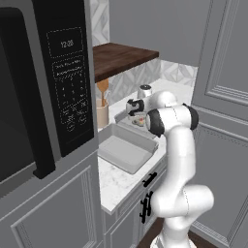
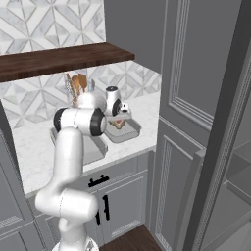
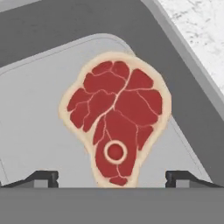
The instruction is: Place one tomato and one steak in each tupperware on the nearby counter, to pack two identical lunches.
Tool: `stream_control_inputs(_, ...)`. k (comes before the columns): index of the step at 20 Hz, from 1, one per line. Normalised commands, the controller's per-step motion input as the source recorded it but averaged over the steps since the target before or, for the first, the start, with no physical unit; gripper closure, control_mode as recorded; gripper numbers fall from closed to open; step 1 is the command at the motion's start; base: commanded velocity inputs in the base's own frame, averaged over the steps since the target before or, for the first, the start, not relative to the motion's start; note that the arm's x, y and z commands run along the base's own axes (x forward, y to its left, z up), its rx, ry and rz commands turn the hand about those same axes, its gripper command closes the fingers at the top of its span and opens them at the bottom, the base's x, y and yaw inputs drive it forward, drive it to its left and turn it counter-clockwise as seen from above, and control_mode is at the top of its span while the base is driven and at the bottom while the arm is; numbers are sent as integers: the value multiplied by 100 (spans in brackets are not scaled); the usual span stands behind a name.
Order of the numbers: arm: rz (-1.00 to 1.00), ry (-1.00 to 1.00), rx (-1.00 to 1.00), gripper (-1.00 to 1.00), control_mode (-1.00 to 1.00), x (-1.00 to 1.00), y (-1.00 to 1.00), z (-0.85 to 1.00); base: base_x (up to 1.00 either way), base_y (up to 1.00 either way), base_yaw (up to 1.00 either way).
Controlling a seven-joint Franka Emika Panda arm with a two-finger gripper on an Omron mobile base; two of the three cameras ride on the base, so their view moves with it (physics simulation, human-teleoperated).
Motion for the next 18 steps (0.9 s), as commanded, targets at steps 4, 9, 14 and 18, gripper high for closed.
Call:
stream_control_inputs(4, 0, 0, 1, -100, -100, -70, 0, 33, 0, 0, 0)
stream_control_inputs(9, 0, -11, 0, -100, -100, -81, 2, 76, 0, 0, 0)
stream_control_inputs(14, 0, -17, 1, -100, -100, -99, 0, 76, 0, 0, 0)
stream_control_inputs(18, -3, -6, 2, -100, -100, -100, 0, 60, 0, 0, 0)
